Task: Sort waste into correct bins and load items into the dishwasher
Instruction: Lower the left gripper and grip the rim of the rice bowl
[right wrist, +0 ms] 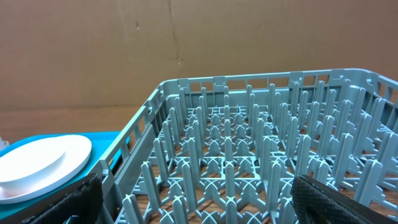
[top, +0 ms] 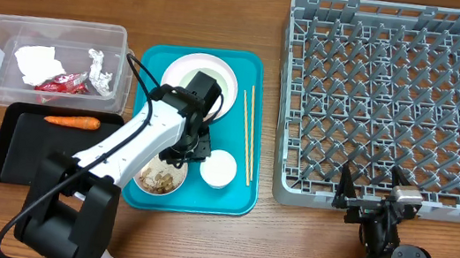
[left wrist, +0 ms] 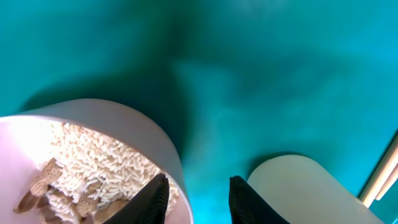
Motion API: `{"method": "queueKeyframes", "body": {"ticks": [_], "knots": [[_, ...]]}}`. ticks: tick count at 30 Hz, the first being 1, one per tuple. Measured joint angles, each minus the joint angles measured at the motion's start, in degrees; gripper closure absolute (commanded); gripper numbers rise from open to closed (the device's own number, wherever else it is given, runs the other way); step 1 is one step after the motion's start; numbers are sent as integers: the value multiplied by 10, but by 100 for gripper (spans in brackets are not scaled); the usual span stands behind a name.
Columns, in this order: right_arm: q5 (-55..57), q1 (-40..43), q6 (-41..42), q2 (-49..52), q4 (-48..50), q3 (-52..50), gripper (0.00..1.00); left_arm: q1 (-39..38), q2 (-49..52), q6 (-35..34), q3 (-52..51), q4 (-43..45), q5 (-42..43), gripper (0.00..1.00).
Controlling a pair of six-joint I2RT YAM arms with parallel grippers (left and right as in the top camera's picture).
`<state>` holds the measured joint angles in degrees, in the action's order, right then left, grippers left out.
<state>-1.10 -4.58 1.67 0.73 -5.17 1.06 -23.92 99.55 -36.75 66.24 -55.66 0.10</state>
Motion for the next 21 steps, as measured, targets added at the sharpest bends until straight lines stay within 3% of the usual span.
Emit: {"method": "queueKeyframes", "body": {"ticks": [21], "knots": [[0, 0, 0, 0, 0, 0, 0, 0, 0, -10, -21, 18, 0, 67]]}}
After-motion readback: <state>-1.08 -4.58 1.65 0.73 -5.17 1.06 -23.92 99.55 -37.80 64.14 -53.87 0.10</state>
